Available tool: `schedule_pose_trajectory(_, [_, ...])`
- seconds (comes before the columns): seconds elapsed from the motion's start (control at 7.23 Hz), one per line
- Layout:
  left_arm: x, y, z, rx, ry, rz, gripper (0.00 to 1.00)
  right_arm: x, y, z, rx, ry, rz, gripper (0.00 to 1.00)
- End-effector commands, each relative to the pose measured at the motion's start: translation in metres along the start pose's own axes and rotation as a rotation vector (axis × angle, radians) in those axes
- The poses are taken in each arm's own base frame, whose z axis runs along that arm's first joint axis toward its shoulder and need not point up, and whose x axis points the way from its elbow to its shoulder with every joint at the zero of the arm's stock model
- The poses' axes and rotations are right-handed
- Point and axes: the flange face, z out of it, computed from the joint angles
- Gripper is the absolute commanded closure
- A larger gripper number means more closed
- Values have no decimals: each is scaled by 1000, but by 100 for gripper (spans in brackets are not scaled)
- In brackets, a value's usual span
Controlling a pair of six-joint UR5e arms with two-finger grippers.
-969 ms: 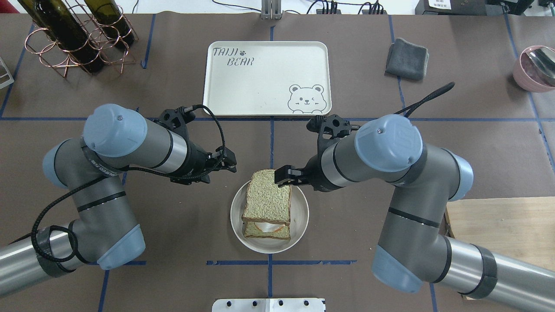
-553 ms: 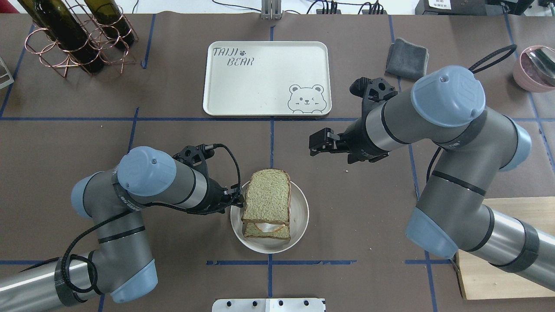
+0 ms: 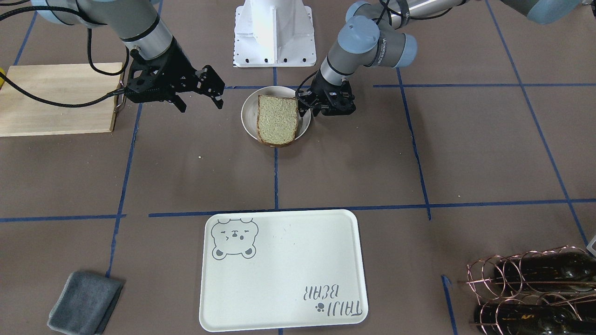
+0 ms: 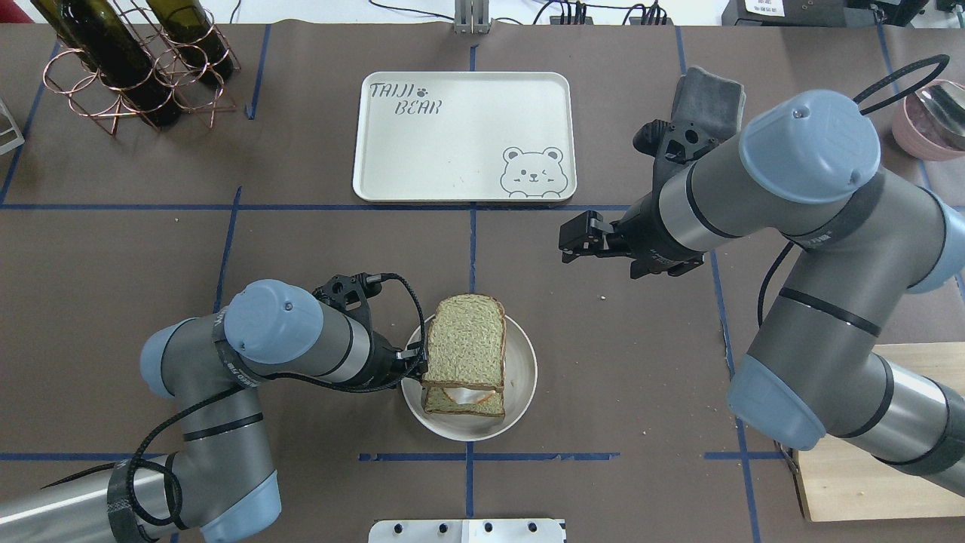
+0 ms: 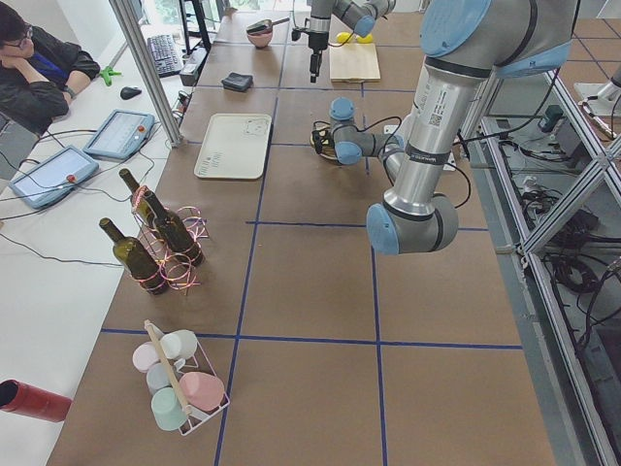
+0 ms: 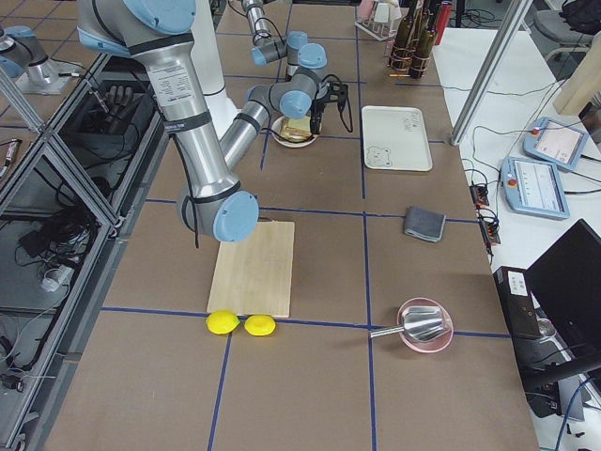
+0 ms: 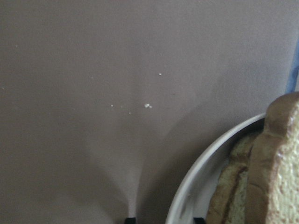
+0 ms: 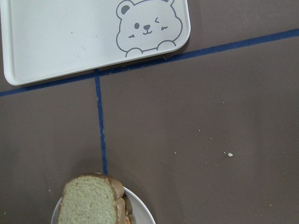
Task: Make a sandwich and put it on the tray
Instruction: 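Grasp the plate rim with the left gripper while the right gripper withdraws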
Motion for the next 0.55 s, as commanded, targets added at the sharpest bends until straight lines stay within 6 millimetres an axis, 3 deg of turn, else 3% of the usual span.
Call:
schedule_pose_trajectory(0.0, [-1, 1, 4, -2, -6, 0, 72, 3, -2, -2, 4, 5, 4, 0])
schedule_pose_trajectory(0.28, [0, 2, 2, -3, -2, 0, 100, 10, -6, -2, 7, 22, -7, 0])
schedule_pose_trajectory(0.42, [3, 3, -3, -5, 10, 3, 100, 14, -11, -3, 9, 49, -19, 0])
